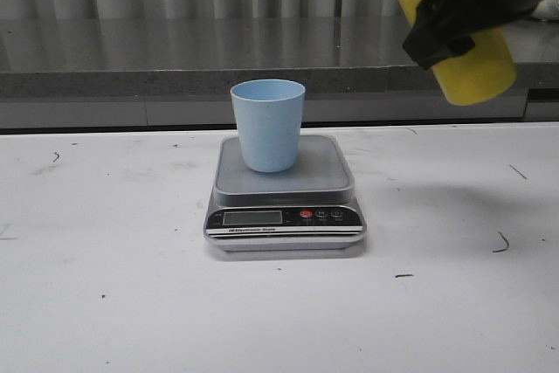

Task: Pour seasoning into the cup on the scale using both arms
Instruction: 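Lift the yellow bottle and tilt its nozzle toward the cup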

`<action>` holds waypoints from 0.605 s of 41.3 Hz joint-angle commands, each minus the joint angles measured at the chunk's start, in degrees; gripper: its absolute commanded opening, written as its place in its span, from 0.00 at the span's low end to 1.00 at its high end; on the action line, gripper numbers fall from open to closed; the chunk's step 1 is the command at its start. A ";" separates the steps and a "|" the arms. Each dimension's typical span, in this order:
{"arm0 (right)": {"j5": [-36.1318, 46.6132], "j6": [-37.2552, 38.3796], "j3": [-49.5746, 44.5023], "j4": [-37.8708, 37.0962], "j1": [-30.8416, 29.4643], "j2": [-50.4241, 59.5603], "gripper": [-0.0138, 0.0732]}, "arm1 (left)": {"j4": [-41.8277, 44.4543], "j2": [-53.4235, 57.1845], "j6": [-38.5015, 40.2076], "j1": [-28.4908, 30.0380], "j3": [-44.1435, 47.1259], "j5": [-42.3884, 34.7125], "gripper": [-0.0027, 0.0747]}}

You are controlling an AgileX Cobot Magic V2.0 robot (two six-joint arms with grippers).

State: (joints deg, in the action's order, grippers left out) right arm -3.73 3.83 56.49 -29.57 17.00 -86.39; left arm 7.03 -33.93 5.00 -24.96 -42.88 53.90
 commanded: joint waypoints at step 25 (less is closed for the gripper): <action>-21.28 -0.53 19.66 -18.04 10.16 -7.24 0.55 | 0.28 -0.10 0.18 0.14 -1.53 -3.71 0.53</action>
State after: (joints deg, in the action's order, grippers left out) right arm -25.70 3.83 73.17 -41.51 26.75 -95.10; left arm 7.03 -33.93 5.00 -24.96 -42.88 53.90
